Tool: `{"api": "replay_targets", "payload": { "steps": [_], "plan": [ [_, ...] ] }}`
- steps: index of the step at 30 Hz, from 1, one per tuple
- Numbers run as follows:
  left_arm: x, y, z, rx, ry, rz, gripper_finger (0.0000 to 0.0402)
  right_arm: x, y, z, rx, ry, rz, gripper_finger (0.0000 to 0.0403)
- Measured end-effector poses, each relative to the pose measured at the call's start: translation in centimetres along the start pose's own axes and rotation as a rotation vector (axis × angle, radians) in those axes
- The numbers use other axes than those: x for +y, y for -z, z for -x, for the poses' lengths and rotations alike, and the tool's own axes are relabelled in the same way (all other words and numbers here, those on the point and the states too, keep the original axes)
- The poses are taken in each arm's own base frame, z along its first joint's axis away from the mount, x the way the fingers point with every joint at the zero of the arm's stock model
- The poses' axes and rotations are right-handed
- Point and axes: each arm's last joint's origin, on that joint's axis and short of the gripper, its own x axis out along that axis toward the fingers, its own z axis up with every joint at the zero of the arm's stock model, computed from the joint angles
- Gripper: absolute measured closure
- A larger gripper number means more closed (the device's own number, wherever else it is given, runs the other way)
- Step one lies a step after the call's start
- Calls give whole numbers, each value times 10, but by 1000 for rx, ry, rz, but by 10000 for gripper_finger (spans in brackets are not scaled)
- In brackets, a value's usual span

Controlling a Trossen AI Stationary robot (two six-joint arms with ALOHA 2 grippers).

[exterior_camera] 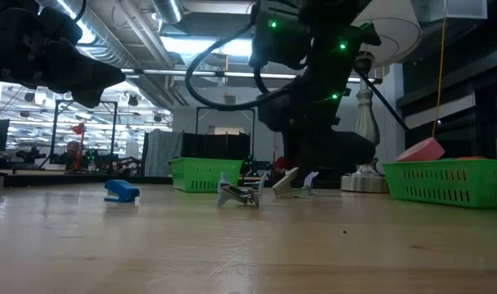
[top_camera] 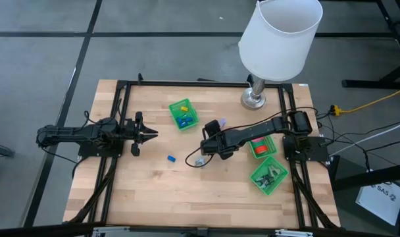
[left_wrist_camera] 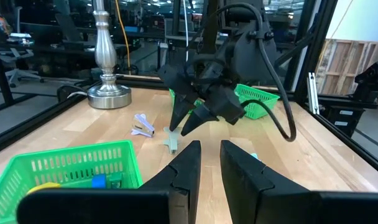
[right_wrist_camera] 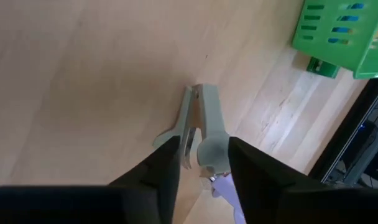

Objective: Pick and place Stapler, Stapler remover, tape
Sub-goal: Put the gray staple remover into the bottom left green bin

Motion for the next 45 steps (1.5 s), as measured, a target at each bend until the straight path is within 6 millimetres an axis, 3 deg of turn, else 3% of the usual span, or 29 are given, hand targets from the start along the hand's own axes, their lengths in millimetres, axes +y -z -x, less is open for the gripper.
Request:
{"api": "replay_targets", "payload": {
  "steps": [17, 29, 45],
  "plan": [
    [0, 0, 0, 0, 0, 0, 343, -4, 1, -1, 0, 14, -19, 392],
    [0, 0, 0, 0, 0, 0, 343, -8, -11, 10, -85, -64, -290, 397],
    [0, 0, 0, 0, 0, 0, 343, 5, -45, 61, -260, -203, -593, 401]
  ]
}}
